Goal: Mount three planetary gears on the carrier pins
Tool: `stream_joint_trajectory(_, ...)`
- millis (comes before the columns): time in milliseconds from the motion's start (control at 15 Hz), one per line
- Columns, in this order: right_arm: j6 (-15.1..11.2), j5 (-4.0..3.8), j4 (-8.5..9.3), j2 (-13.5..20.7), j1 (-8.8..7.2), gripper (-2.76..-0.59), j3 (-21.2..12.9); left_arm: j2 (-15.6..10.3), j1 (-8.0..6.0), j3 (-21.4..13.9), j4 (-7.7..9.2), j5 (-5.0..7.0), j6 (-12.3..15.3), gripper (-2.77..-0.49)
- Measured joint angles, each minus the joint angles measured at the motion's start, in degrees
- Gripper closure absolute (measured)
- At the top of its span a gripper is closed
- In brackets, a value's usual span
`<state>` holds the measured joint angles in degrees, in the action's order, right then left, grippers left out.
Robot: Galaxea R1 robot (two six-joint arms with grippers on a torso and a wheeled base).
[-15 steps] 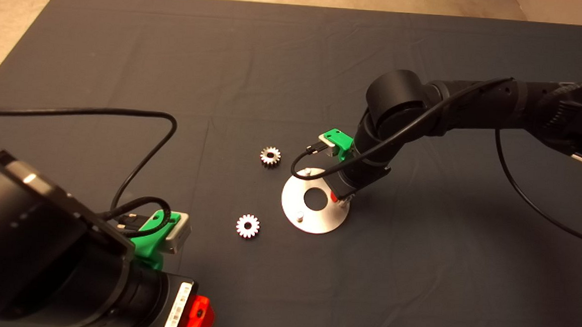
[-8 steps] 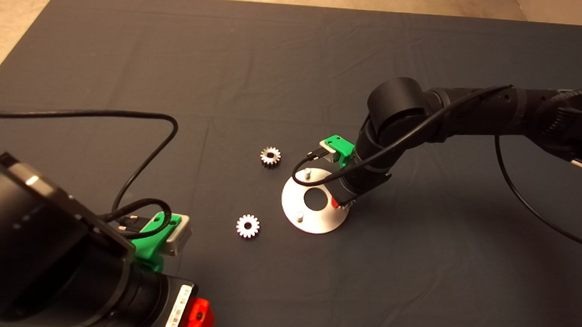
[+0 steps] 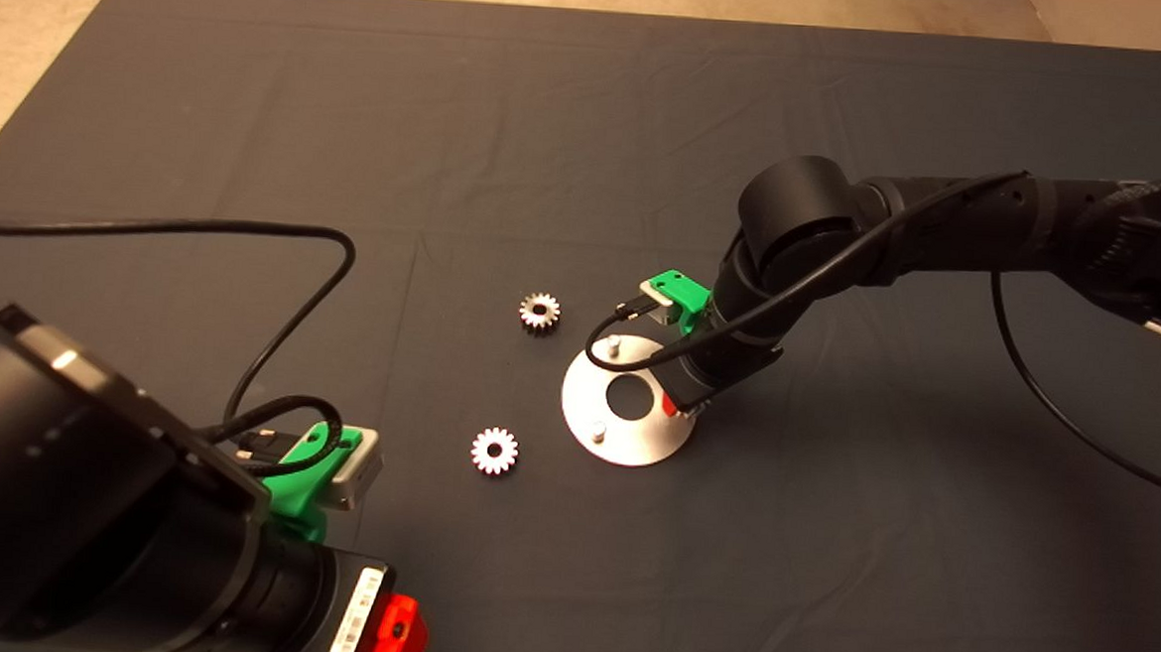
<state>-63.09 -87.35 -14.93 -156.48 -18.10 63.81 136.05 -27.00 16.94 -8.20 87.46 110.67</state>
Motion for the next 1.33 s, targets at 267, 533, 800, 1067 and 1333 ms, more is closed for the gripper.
stream_joint_trajectory(267,0.0,0.02,0.0,0.0,0.0,-1.1,0.0,0.0,0.0,0.0,0.0,0.0,0.0,-2.76)
stream_joint_trajectory(533,0.0,0.02,0.0,0.0,0.0,-1.1,0.0,0.0,0.0,0.0,0.0,0.0,0.0,-2.76)
stream_joint_trajectory(800,0.2,0.02,0.0,-0.1,0.0,-1.1,0.0,0.0,0.0,0.0,0.0,0.0,0.0,-2.76)
stream_joint_trajectory(1067,0.3,0.02,-0.02,-0.1,-0.02,-1.1,0.0,0.3,0.0,0.0,0.0,0.0,0.0,-2.76)
stream_joint_trajectory(1333,0.6,-0.05,-0.02,-0.3,-0.06,-1.1,0.1,0.3,0.0,0.0,0.0,0.0,0.0,-2.76)
